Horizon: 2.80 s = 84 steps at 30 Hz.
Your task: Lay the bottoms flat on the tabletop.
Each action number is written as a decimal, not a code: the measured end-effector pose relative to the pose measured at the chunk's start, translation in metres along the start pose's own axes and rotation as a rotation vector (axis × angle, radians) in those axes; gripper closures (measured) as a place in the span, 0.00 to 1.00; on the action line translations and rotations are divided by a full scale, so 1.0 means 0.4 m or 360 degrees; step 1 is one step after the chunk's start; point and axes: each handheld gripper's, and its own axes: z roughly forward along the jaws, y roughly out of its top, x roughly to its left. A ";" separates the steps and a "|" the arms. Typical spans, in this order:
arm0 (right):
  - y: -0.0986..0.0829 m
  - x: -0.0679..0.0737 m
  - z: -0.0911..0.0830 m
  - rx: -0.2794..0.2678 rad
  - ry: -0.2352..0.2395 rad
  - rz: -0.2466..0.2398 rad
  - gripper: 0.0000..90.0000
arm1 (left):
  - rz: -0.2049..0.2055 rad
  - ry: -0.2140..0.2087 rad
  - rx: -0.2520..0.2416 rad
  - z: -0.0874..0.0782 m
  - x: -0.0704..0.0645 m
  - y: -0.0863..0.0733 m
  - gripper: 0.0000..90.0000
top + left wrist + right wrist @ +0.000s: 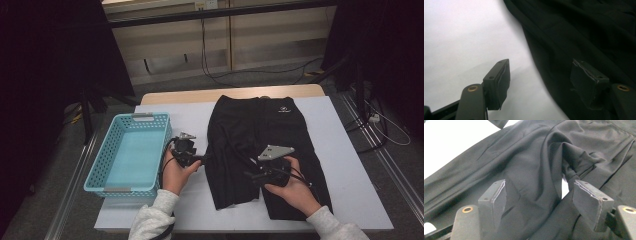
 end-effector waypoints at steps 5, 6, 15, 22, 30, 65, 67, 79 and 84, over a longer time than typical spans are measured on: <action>-0.003 -0.002 0.000 0.0008 -0.0011 -0.0002 0.31 | 0.0016 -0.0003 -0.0004 -0.005 -0.001 -0.007 0.42; -0.003 -0.003 -0.001 0.0007 -0.0009 -0.0004 0.31 | 0.0026 0.0007 0.0004 -0.005 -0.002 -0.008 0.43; -0.006 -0.007 0.001 0.0020 -0.0026 -0.0012 0.31 | 0.0030 -0.0009 0.0067 0.010 -0.019 -0.016 0.55; -0.007 -0.006 -0.007 0.0015 -0.0039 -0.0021 0.31 | -0.0006 -0.0016 0.0103 0.006 -0.038 -0.021 0.75; -0.006 -0.008 0.002 0.0013 -0.0049 -0.0030 0.33 | -0.0107 -0.0042 0.0128 0.013 -0.032 -0.015 0.98; 0.001 -0.009 0.011 0.0001 -0.0039 -0.0040 0.40 | -0.0037 0.0072 0.0004 -0.022 0.009 -0.027 0.47; 0.000 -0.011 0.005 -0.0001 -0.0050 -0.0027 0.37 | -0.0055 0.0048 0.0034 -0.025 0.006 -0.037 0.48; -0.005 -0.027 -0.010 -0.0016 -0.0078 -0.0001 0.35 | -0.0046 0.0005 0.0118 -0.024 -0.025 -0.047 0.78; -0.003 -0.026 -0.015 -0.0030 -0.0079 -0.0004 0.36 | -0.0096 -0.0015 0.0141 -0.022 -0.028 -0.045 0.94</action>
